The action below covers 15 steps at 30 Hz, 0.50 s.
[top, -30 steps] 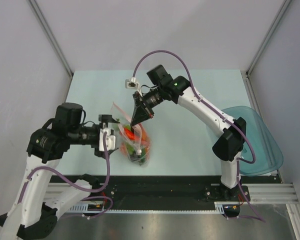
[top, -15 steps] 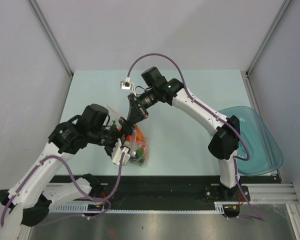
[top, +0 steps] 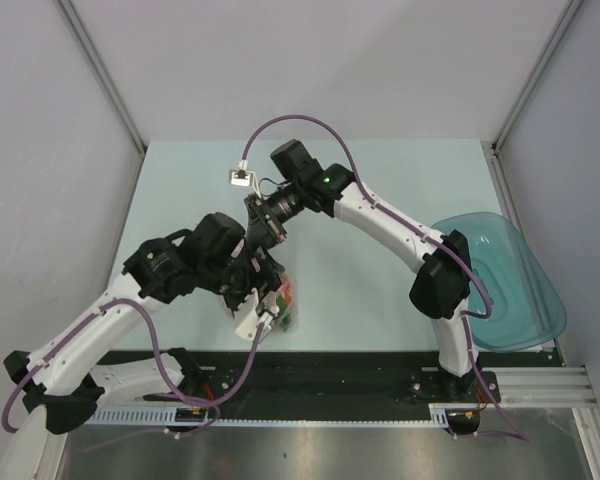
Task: Place the food in the zip-top bag and seal the zipper
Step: Adjust the zipper food storage bag at the center of the board.
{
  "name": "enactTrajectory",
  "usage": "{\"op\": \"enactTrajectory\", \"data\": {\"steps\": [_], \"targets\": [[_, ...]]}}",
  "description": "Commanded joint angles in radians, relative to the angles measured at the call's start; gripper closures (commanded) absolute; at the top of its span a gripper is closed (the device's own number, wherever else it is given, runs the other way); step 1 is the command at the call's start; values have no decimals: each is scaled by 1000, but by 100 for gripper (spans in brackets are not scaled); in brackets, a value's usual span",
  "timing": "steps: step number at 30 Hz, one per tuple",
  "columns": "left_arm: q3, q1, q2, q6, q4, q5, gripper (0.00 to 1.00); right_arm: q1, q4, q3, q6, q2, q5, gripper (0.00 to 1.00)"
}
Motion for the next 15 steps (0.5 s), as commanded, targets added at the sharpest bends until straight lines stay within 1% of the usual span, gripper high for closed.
{"op": "enactTrajectory", "data": {"steps": [1,2,3,5,8,10,13,14,15], "targets": [[5,-28,22,68,-70,-45,30,19,31,48,33,-7,-39,100],[10,-29,32,65,-85,-61,31,20,30,45,33,-5,-39,100],[13,-34,39,63,-93,-70,36,22,30,43,31,-7,-38,100],[14,-36,51,57,-116,-85,38,23,27,43,28,-11,-36,100],[11,-51,59,58,-141,-140,45,23,19,45,22,-17,-24,100],[11,-69,71,37,-144,-173,60,25,11,45,14,-19,-19,100],[30,-78,82,9,-150,-168,74,26,-2,43,5,-23,-10,100],[42,-80,82,3,-148,-161,84,26,-5,43,5,-27,-5,100],[45,-82,80,-4,-145,-159,89,25,-10,43,-18,-30,2,100]]}}
